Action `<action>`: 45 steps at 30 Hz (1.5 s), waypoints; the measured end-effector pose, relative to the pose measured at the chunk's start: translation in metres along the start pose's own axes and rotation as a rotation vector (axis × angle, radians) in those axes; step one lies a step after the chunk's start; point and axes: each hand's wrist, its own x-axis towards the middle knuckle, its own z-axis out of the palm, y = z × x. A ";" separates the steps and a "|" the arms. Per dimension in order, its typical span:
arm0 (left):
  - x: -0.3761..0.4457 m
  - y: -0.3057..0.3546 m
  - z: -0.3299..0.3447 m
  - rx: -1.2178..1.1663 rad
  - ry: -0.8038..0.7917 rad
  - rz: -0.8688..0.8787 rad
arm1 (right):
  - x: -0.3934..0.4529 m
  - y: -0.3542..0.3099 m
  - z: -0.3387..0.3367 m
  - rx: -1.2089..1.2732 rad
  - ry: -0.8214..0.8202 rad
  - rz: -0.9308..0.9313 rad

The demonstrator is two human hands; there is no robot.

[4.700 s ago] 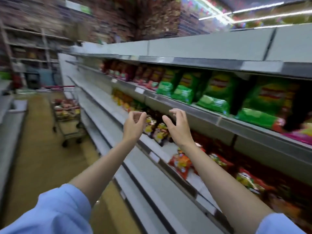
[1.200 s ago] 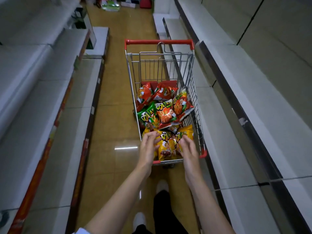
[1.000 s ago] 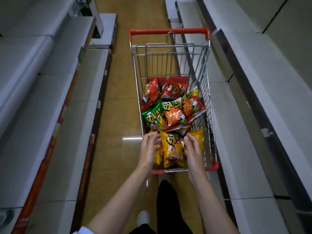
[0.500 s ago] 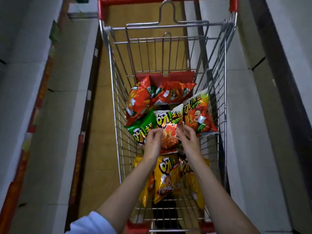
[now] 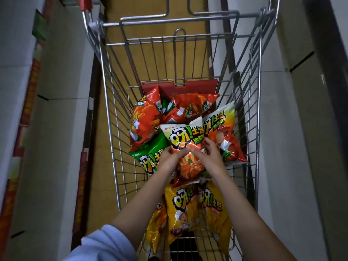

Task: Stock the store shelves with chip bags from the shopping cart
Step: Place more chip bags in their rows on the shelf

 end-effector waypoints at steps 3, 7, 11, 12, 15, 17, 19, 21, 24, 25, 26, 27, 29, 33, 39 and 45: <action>-0.008 0.015 -0.009 -0.044 -0.076 -0.028 | -0.012 -0.021 -0.013 -0.105 0.045 -0.130; -0.009 0.024 -0.019 -0.086 -0.104 -0.019 | -0.005 -0.049 -0.037 -0.380 0.346 -0.331; -0.012 0.020 -0.025 -0.127 -0.151 -0.020 | 0.021 -0.051 -0.044 -0.499 0.306 -0.103; -0.012 0.017 -0.028 -0.138 -0.169 -0.031 | 0.026 -0.048 -0.043 -0.493 0.278 -0.037; -0.015 0.012 -0.038 -0.124 -0.222 -0.035 | 0.032 -0.043 -0.038 -0.563 0.238 0.079; -0.020 0.010 -0.044 -0.101 -0.256 -0.023 | 0.028 -0.040 -0.037 -0.576 0.243 0.119; -0.026 0.011 -0.052 -0.094 -0.266 -0.012 | 0.016 -0.042 -0.037 -0.558 0.268 0.130; -0.033 0.014 -0.058 -0.091 -0.275 0.022 | 0.001 -0.044 -0.039 -0.486 0.302 0.092; -0.046 0.021 -0.065 -0.086 -0.305 0.072 | -0.026 -0.041 -0.040 -0.233 0.319 -0.003; -0.052 0.025 -0.068 -0.089 -0.325 0.089 | -0.037 -0.039 -0.040 -0.124 0.296 -0.016; -0.061 0.029 -0.070 -0.085 -0.355 0.108 | -0.049 -0.035 -0.041 -0.011 0.281 -0.041; -0.069 0.033 -0.073 -0.076 -0.379 0.119 | -0.065 -0.035 -0.043 0.089 0.268 -0.042; -0.080 0.040 -0.080 -0.046 -0.410 0.134 | -0.089 -0.025 -0.046 0.272 0.251 -0.061; -0.106 0.051 -0.095 0.067 -0.457 0.198 | -0.149 -0.013 -0.047 0.524 0.309 -0.109; -0.156 0.064 -0.107 0.244 -0.652 0.317 | -0.239 0.004 -0.039 0.700 0.479 -0.235; -0.203 0.058 -0.117 0.386 -0.807 0.403 | -0.324 0.031 -0.020 0.870 0.635 -0.313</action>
